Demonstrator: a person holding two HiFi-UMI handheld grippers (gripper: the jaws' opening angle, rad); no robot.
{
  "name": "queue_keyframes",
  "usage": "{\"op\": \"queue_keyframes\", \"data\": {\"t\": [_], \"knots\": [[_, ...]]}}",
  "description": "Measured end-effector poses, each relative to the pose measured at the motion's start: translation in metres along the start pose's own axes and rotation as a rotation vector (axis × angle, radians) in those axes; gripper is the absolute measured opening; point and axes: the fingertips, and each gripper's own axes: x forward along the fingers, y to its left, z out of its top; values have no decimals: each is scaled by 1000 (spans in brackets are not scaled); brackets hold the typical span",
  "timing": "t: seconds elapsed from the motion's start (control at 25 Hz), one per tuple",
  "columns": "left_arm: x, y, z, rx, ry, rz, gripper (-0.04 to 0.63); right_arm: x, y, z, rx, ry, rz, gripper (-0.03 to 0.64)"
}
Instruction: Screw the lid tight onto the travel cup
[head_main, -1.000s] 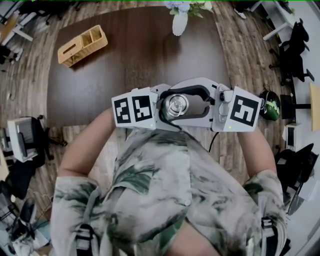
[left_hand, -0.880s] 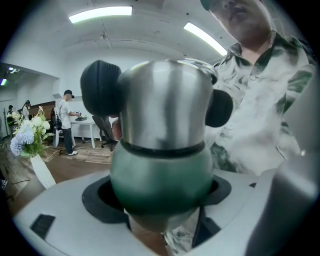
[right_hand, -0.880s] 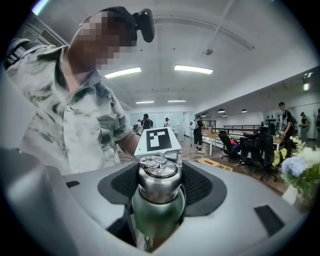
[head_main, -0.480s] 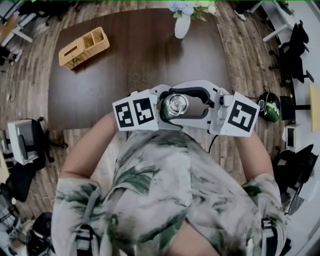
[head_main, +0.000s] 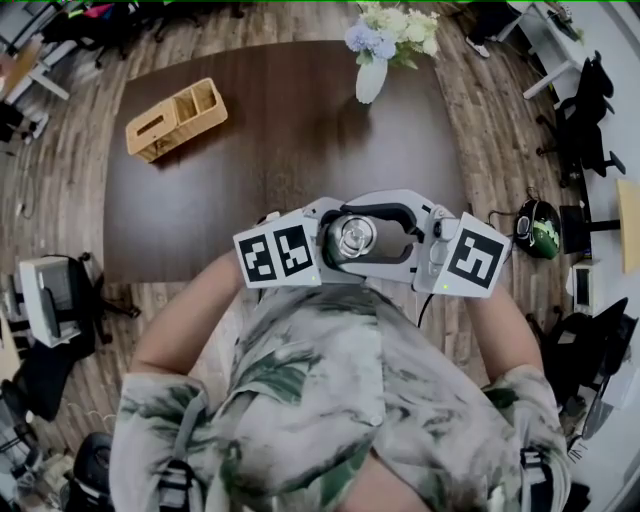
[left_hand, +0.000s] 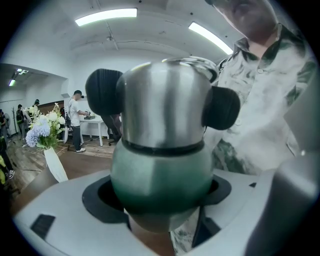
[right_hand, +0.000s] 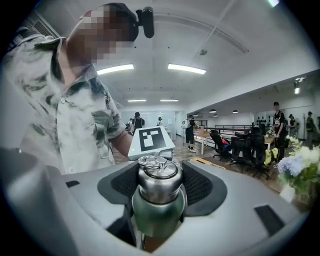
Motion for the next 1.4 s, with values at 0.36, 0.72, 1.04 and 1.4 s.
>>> {"op": "queue_keyframes", "data": {"t": [0.36,0.72,1.04,1.4], "knots": [[-32,19,-9,-41,-20,68,390,7,-20,10,56,-59,-94,267],[-65,38,-24,-101,-24,159,390,-17,-49,-3,112,-92,-267,166],[-72,40,-33,-139,-27,212,391,-17,-55,-35,170,-42,-382,57],[-77,36,-40,-174,-27,243,390,-13,-54,-54,188,9,-432,23]]}}
